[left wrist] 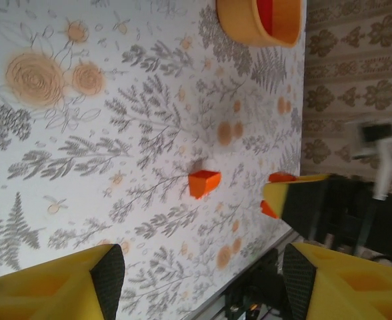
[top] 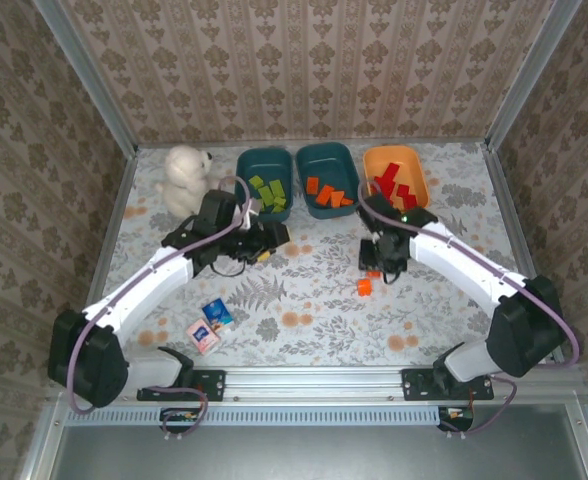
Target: Sort the legos into containers by color
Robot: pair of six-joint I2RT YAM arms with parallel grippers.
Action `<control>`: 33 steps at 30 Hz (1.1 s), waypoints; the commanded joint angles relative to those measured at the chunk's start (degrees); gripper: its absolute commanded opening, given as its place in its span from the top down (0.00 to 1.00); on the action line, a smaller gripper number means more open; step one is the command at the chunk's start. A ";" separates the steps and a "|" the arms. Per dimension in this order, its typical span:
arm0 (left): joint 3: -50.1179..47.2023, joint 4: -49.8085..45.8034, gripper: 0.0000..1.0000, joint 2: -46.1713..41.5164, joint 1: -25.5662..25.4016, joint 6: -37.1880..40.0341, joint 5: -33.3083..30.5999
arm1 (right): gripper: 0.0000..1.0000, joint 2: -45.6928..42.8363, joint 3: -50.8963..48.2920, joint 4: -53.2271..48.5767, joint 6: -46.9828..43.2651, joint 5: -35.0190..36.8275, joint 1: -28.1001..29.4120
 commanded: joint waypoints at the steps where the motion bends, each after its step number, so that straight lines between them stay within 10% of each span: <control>1: 7.97 4.02 0.33 4.55 2.12 -1.68 1.26 | 0.75 7.84 12.76 -1.19 -6.06 3.08 0.28; 15: 29.51 8.55 0.34 28.17 8.66 -0.12 2.17 | 0.75 52.26 63.20 5.04 -9.63 4.05 -7.19; 33: 26.96 6.79 0.35 27.48 9.10 0.91 2.54 | 0.69 69.73 77.58 9.27 -8.44 -1.09 -10.17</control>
